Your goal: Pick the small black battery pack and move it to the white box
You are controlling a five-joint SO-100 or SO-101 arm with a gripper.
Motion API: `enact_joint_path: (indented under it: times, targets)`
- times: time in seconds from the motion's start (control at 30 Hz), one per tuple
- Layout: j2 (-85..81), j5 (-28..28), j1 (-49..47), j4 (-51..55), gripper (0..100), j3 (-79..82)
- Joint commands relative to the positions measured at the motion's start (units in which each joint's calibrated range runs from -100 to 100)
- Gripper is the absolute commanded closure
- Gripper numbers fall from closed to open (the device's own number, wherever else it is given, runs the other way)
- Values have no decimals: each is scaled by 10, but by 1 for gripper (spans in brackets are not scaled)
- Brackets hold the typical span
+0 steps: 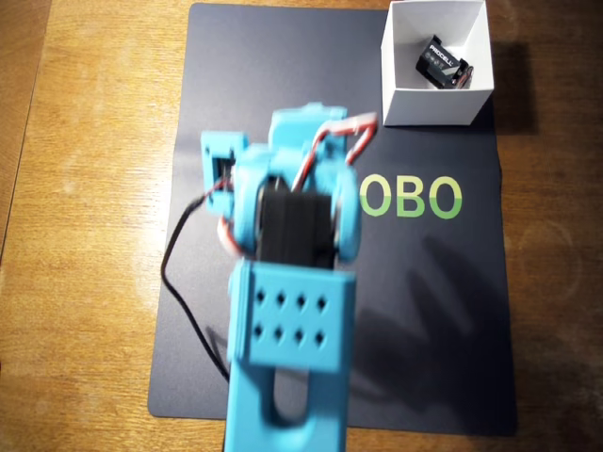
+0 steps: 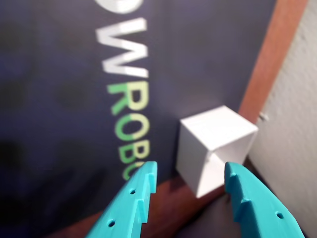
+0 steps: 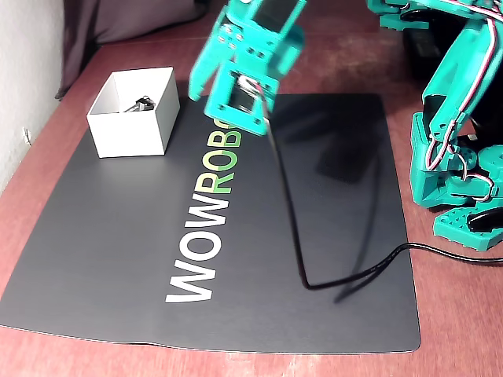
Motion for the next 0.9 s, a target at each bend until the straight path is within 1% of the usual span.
enact_joint_path:
  times: [0.0, 0.13, 0.3, 0.63, 0.87]
  targets:
    - [-90, -11, -14, -10, 85, 89]
    - [-164, -38, -20, -10, 85, 172]
    - [-262, -39, -39, -11, 85, 292]
    - [-485, -34, -39, -11, 85, 490]
    - [-562, 1, -36, -9, 85, 562]
